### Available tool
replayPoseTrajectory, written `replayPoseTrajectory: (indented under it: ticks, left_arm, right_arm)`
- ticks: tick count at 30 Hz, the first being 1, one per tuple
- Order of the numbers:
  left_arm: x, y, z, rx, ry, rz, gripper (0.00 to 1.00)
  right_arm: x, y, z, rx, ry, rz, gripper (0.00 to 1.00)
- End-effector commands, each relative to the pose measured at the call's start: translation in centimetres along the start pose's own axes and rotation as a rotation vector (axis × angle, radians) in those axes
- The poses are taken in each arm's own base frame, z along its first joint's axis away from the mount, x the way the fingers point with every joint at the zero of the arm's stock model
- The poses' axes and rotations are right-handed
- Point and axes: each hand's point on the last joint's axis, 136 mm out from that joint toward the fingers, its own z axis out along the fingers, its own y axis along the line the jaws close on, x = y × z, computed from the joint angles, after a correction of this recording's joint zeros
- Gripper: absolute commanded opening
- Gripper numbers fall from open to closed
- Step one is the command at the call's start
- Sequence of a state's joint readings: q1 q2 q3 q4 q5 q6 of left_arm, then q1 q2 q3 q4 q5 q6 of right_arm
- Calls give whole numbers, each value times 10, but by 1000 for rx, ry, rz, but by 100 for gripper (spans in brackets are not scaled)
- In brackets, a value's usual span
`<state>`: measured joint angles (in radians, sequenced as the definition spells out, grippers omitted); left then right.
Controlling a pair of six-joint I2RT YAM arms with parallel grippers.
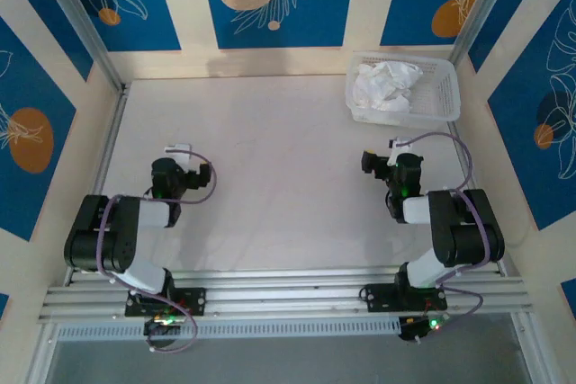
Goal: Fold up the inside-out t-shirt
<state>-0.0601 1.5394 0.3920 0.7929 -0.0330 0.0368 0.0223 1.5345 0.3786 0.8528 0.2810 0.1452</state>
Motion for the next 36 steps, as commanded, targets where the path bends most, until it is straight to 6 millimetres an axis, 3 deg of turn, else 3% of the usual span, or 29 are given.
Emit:
replayPoseTrajectory:
  ticks: [1, 16, 19, 22, 25, 27, 30, 32, 36]
  left_arm:
    - [-16, -4, 1, 21, -46, 15, 99]
    - [-15, -3, 1, 21, -44, 15, 99]
    - [-16, -3, 1, 20, -47, 16, 99]
    - [-23, -4, -4, 12, -56, 29, 99]
    - [-39, -4, -22, -17, -51, 30, 99]
    - [-56, -8, -41, -9, -71, 6, 99]
    - [-91, -25, -71, 61, -131, -51, 99]
    - [-116, -40, -92, 120, -143, -101, 99]
    - [-133, -80, -121, 259, -89, -121, 99]
  right_arm:
    - [-11, 2, -2, -10, -44, 3, 99]
    - [-11, 5, -2, -26, -42, -2, 99]
    - [-18, 4, -11, -32, -61, 5, 99]
    - [-49, -5, -33, 80, -88, 26, 99]
    - [-84, -18, -64, 129, -17, 328, 98]
    - [-107, -10, -69, 70, 53, 442, 95]
    - [-137, 7, -48, -16, 127, 458, 95]
    - [-152, 12, -21, -21, 200, 464, 95]
    - [-166, -10, 44, 93, 288, 474, 95]
